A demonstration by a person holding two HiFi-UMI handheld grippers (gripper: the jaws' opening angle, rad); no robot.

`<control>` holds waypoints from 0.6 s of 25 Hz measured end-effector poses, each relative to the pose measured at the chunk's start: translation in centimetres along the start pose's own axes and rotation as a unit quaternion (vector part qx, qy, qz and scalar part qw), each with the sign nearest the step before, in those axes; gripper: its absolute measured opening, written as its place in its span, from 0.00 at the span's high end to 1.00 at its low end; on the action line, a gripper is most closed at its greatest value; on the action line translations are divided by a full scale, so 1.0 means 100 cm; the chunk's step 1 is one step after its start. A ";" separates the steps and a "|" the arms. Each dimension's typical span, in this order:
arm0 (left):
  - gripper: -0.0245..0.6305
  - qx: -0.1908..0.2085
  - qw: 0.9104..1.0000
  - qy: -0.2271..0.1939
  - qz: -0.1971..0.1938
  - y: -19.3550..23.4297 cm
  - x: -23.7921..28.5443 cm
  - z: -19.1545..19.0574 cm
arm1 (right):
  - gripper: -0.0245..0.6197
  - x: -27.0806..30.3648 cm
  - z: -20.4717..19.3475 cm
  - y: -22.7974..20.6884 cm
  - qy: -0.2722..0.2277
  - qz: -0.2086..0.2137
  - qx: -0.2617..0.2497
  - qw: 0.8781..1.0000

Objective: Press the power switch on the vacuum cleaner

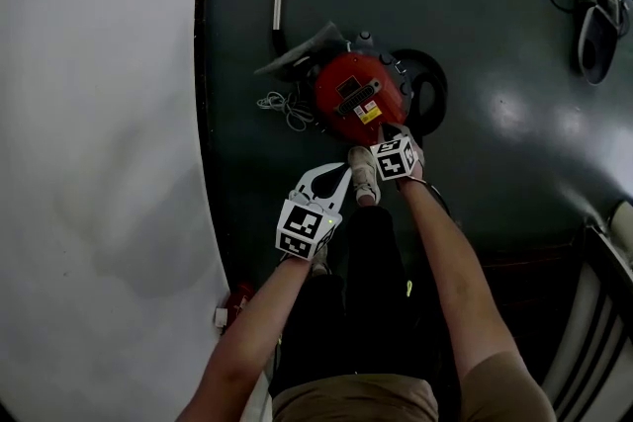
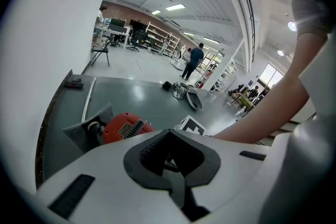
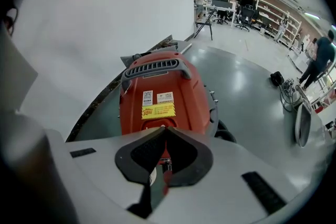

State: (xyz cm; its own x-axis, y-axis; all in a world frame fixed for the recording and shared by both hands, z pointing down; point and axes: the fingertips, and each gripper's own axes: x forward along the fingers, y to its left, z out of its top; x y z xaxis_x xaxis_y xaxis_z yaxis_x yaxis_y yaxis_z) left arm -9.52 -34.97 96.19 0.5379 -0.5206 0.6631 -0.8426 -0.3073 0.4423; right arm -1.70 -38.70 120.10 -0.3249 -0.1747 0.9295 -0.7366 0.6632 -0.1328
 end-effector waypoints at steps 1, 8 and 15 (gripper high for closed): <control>0.95 -0.002 1.000 0.002 -0.002 -0.002 0.003 -0.004 | 0.94 -0.001 -0.001 -0.001 0.000 -0.001 0.003 1.000; 0.95 0.003 1.000 0.007 -0.012 -0.009 0.009 -0.004 | 0.94 0.002 -0.001 -0.002 -0.001 -0.013 0.018 1.000; 0.95 0.016 1.000 0.018 -0.014 -0.011 0.004 -0.004 | 0.94 0.006 -0.004 -0.005 0.014 -0.014 0.040 0.999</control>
State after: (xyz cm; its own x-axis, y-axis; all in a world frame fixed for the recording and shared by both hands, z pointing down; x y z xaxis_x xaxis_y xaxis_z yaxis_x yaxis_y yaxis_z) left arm -8.39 -34.53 96.18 0.5623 -0.4815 0.6723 -0.8267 -0.3473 0.4427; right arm -1.30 -38.81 120.82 -0.2883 -0.1714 0.9421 -0.7909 0.5972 -0.1333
